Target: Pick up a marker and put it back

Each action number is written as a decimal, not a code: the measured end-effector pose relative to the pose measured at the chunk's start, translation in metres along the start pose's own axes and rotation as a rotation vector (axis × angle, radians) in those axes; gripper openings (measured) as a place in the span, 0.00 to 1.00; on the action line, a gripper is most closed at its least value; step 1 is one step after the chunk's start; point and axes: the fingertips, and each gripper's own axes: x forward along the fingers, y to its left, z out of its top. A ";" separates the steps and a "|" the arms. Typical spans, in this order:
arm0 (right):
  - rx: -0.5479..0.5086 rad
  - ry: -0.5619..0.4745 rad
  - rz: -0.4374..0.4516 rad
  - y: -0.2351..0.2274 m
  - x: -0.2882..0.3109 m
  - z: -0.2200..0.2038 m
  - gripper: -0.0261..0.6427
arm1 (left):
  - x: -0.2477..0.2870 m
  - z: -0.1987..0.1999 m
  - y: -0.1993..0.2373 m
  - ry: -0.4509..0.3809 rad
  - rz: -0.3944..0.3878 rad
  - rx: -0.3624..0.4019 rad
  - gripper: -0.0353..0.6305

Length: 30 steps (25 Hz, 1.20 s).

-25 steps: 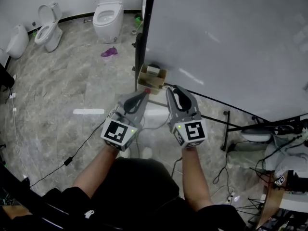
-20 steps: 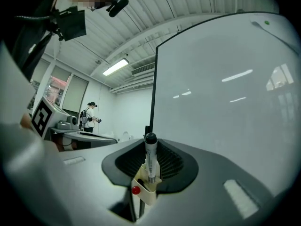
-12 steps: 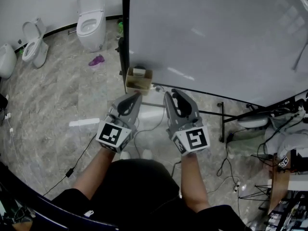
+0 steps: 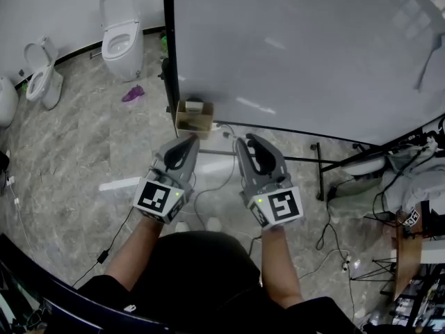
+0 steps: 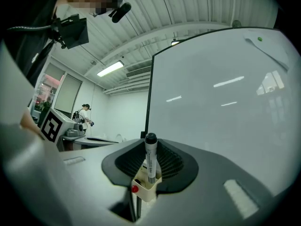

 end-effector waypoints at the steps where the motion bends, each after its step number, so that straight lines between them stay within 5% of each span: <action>1: -0.001 -0.002 0.000 0.000 0.000 0.001 0.16 | 0.000 0.001 0.000 -0.005 -0.001 -0.005 0.06; 30: -0.012 0.005 0.066 0.003 0.016 -0.005 0.16 | -0.009 -0.001 0.013 -0.009 0.067 -0.002 0.06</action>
